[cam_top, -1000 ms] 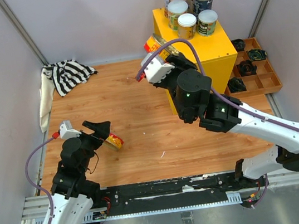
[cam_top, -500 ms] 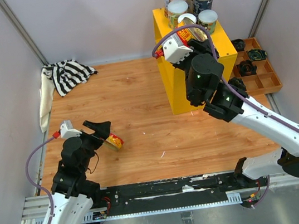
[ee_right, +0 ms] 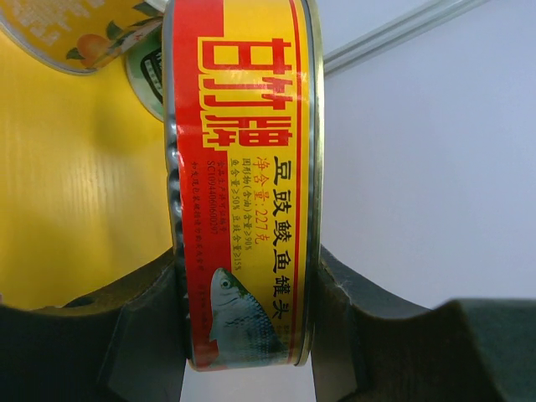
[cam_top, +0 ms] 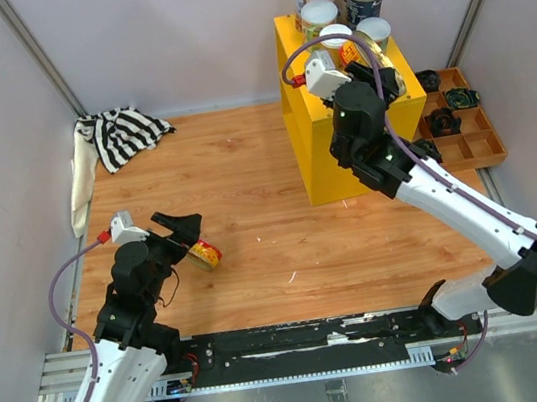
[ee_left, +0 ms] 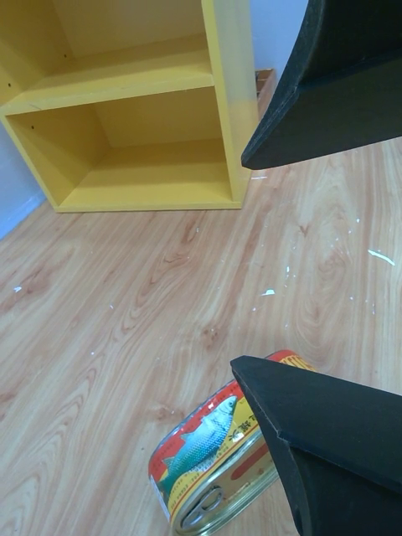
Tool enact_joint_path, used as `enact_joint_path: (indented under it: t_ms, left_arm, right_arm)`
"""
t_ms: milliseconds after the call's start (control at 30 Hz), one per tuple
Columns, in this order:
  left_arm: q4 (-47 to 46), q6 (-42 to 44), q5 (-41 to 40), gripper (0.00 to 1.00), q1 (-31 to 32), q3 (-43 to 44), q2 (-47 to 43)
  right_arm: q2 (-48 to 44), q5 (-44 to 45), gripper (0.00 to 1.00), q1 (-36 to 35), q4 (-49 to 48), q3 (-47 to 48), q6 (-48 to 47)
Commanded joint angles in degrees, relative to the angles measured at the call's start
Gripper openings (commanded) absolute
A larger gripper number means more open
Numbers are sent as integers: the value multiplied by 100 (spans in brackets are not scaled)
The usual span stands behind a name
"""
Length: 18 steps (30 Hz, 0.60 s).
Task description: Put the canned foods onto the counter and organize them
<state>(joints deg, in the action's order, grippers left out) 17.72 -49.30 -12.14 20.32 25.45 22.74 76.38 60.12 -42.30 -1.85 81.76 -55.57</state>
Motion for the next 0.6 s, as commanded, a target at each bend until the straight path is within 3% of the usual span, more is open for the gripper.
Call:
enact_joint_path:
  t_ms: [0,333,567]
  left_arm:
    - [-251,116,54,98,-46,48,28]
    - [-242,210,78,98,-53,66,21]
    - [-225,287,80,98,-49,135,36]
  right_arm:
    - [275,146,1,220,-553,128,-114]
    - [798,316,26,426,-344,372,67]
    - [940,266,65,434,484,783,725]
